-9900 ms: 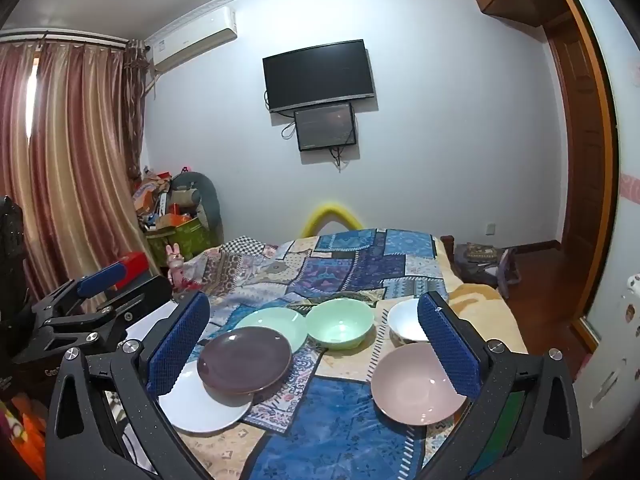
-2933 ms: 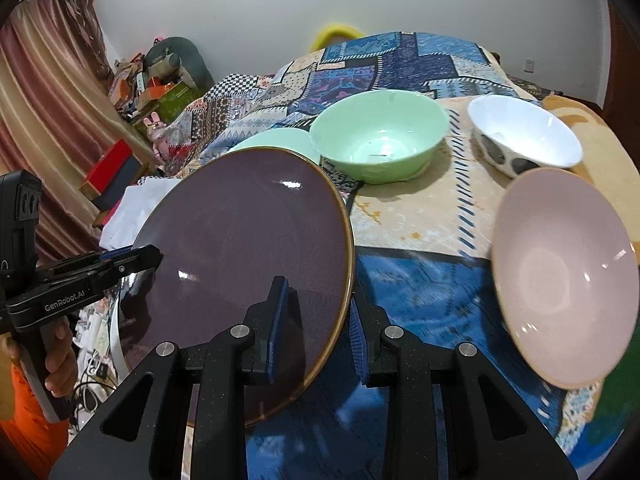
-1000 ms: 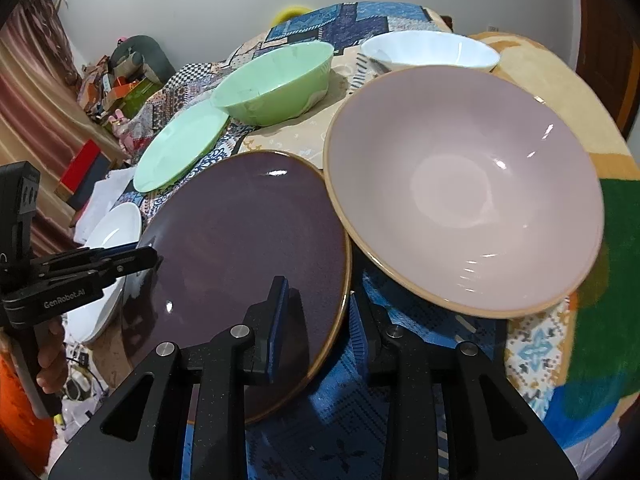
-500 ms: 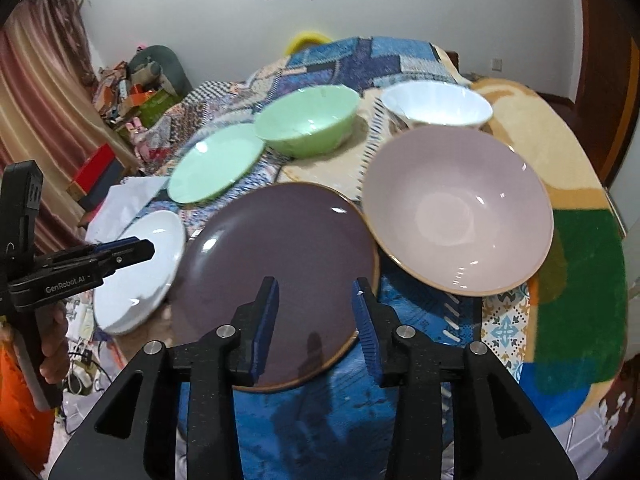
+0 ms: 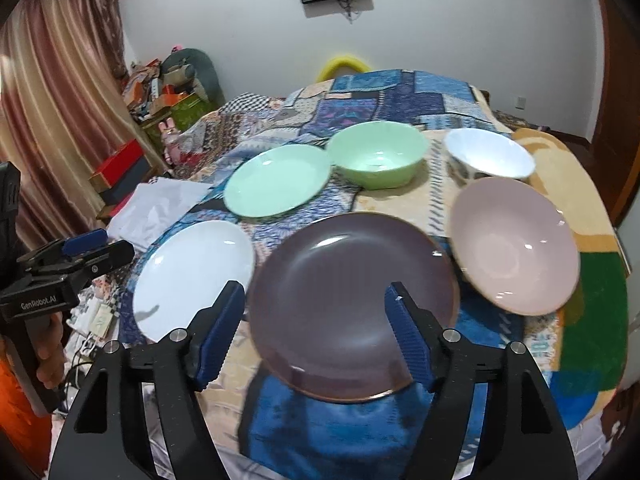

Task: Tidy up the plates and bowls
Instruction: 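Close both tools on the rim of the white plate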

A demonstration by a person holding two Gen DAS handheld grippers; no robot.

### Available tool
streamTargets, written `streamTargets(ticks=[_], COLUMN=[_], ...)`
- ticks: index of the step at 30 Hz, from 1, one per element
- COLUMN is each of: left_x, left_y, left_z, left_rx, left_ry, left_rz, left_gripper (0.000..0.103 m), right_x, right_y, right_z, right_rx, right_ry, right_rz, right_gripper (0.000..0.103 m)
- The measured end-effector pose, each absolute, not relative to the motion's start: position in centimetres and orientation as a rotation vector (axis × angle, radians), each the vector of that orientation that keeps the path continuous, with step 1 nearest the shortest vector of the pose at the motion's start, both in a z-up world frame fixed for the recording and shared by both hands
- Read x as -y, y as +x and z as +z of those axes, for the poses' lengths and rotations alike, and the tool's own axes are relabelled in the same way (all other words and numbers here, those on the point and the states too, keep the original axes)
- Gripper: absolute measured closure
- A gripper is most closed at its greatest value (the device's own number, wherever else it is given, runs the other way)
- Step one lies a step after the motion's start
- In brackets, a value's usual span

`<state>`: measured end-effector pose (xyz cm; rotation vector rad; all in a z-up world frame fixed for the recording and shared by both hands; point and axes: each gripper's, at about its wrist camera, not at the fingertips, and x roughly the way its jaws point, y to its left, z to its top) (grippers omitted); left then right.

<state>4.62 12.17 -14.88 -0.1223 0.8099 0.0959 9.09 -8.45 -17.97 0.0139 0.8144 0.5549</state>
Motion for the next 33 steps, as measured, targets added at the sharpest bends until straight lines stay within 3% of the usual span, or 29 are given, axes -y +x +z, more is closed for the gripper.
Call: streamTargets(ticks=[14, 16, 19, 22, 27, 33], left_x=[-20.1, -20.9, -21.9, -22.6, -23.2, -23.5], left_y=[2.8, 2.9, 2.9, 3.0, 3.1, 3.4], left_z=[-19.8, -20.6, -21.8, -22.8, -24.2, -24.6], left_rx=[-0.902, -0.916, -0.939, -0.970, -0.997, -1.000], left_ry=[-0.250, -0.269, -0.292, -0.304, -0.325, -0.325], left_rz=[0.184, 0.188, 0.187, 0.175, 0.153, 0.120], left_gripper=[0.010, 0.010, 0.020, 0.035, 0.059, 0.066], right_x=[0.9, 0.1, -1.1, -1.6, -2.1, -3.0], right_y=[9.2, 9.3, 9.5, 9.6, 9.8, 10.3], right_z=[-22.0, -22.6, -23.7, -24.4, -25.3, -26.0], right_rx=[-0.936, -0.962, -1.004, -1.038, -1.077, -1.110], right_ry=[-0.029, -0.031, -0.040, -0.036, -0.040, -0.065], right_rz=[0.644, 0.659, 0.671, 0.678, 0.671, 0.655], right_gripper=[0.034, 0.040, 0.057, 0.066, 0.072, 0.074])
